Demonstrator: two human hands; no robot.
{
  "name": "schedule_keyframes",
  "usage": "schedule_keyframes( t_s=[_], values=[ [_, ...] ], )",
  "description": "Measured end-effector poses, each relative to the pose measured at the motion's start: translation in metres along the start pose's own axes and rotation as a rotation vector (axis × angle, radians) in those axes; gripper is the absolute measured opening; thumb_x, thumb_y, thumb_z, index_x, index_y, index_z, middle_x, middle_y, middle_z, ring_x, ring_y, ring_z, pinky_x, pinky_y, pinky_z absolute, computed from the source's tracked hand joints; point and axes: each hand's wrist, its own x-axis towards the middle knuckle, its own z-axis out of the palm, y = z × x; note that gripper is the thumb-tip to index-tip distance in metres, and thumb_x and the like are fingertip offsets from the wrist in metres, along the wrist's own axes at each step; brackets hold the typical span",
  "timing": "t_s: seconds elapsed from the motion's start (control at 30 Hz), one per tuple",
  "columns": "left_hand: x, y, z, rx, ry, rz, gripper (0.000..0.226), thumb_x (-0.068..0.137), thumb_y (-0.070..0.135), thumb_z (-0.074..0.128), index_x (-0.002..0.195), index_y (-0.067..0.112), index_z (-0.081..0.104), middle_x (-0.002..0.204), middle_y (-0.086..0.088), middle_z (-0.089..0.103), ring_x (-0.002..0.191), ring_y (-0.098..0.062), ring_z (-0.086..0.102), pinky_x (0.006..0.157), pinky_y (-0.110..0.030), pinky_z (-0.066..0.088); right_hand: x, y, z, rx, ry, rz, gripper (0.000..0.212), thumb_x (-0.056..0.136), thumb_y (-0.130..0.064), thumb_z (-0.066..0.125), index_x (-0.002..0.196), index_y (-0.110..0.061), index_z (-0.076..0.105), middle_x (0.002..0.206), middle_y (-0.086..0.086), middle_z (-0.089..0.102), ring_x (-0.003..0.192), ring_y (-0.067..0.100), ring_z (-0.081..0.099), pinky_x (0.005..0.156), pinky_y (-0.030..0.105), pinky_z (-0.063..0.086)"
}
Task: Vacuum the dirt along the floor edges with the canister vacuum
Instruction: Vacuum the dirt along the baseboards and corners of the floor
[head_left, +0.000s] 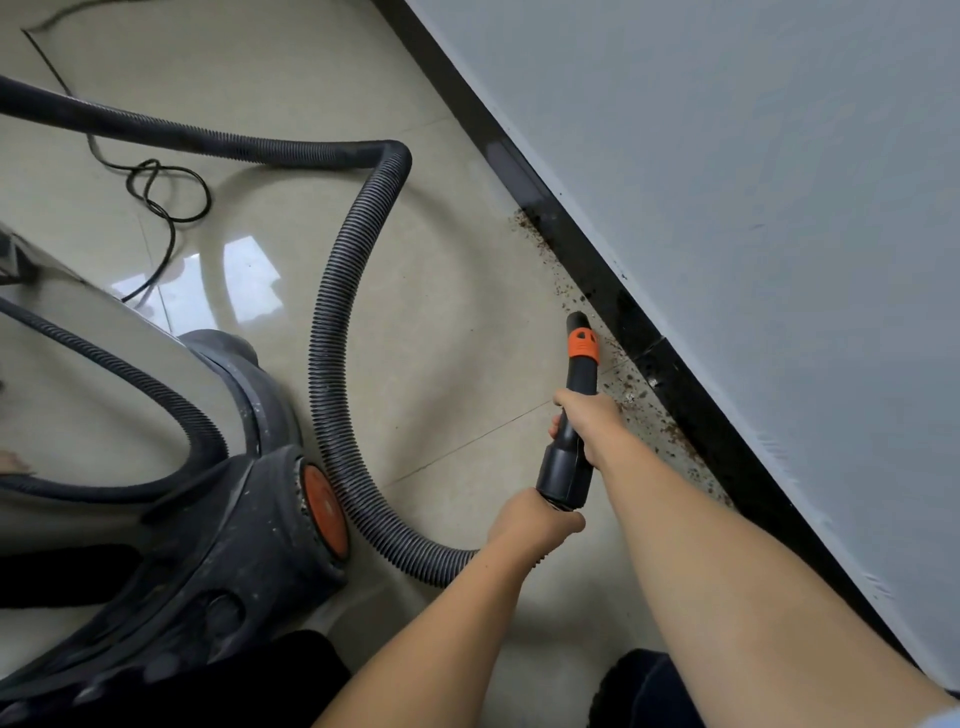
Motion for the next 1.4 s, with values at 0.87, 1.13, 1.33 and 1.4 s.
schedule_keyframes(
  t_s=[0.87,1.13,1.33,1.4],
  values=[
    [0.092,0.062,-0.070,-0.094,0.092,0.062,0.012,0.072,0.025,0.063,0.077,0.023,0.052,0.073,-0.002,0.058,0.065,-0.022,0.053,0.066,-0.028,0.042,0.083,-0.094,0.063,-0.049,-0.103,-0.076,0.017,0.084,-0.009,0.056,0.100,-0.007,0.051,0.062,0.006,0.054,0.048,0.018,0.053,0.054,0.028,0.048],
    [0.107,0.073,-0.085,-0.117,0.138,0.072,0.013,0.069,0.026,0.062,0.078,0.022,0.054,0.070,-0.001,0.058,0.065,-0.022,0.055,0.065,-0.029,0.045,0.096,-0.115,0.081,-0.068,-0.144,-0.099,0.009,0.084,-0.007,0.056,0.089,-0.008,0.049,0.061,0.007,0.053,0.047,0.019,0.051,0.051,0.026,0.046],
    [0.115,0.087,-0.106,-0.160,0.140,0.101,0.010,0.078,0.020,0.064,0.082,0.019,0.055,0.068,-0.001,0.057,0.059,-0.016,0.052,0.062,-0.025,0.044,0.103,-0.138,0.095,-0.071,-0.176,-0.106,0.012,0.084,-0.007,0.056,0.093,-0.007,0.049,0.062,0.007,0.053,0.047,0.018,0.052,0.051,0.025,0.047],
    [0.117,0.093,-0.113,-0.146,0.132,0.108,0.014,0.078,0.020,0.064,0.088,0.016,0.057,0.069,-0.002,0.058,0.058,-0.015,0.053,0.062,-0.025,0.045,0.106,-0.144,0.098,-0.056,-0.172,-0.106,0.016,0.084,-0.007,0.056,0.098,-0.005,0.049,0.062,0.007,0.053,0.047,0.018,0.052,0.051,0.025,0.048]
  ],
)
